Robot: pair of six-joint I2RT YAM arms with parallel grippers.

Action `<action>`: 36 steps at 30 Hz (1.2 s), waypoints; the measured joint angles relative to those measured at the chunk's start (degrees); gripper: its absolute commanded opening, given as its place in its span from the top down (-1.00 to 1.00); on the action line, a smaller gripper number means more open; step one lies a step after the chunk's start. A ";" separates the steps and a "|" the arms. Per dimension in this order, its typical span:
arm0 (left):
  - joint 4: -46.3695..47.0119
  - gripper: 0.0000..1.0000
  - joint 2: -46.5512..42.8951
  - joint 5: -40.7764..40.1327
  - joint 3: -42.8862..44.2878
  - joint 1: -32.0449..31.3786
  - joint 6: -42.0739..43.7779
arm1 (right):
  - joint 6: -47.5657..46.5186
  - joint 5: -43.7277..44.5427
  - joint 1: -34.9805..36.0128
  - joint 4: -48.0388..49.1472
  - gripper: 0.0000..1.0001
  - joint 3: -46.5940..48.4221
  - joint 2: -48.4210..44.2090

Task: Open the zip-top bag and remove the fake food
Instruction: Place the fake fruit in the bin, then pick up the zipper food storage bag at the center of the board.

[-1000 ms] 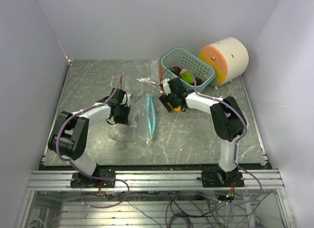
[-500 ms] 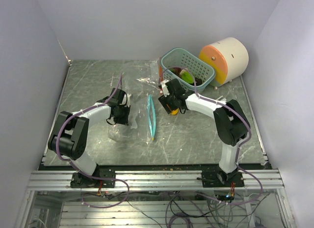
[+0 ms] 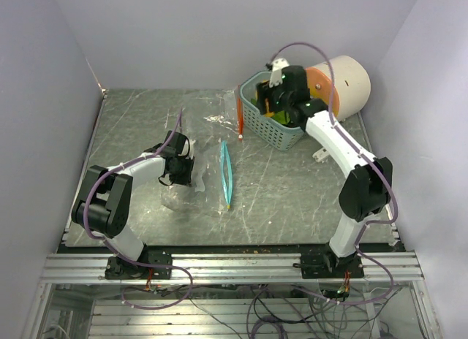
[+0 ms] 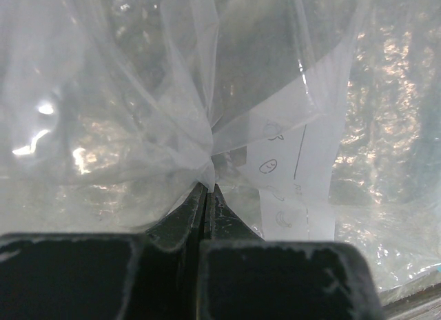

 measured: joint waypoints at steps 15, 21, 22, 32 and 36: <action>-0.26 0.86 -3.06 0.50 0.02 0.00 0.72 | 0.70 1.62 -7.65 -4.63 -0.82 5.03 6.69; -0.42 0.86 -11.08 2.40 1.84 0.00 2.03 | 0.44 1.57 -7.56 -4.28 -0.82 4.72 5.57; -0.42 0.86 -12.33 2.75 2.93 0.00 2.08 | 0.44 1.57 -7.56 -4.22 -0.81 4.59 5.11; -0.13 0.86 -11.82 4.70 15.43 0.07 0.57 | 0.46 1.38 -7.56 -2.86 -0.79 3.32 1.03; -0.81 0.86 -6.01 4.85 22.69 1.27 0.59 | 0.63 1.09 -7.56 -2.40 -0.78 1.73 -0.07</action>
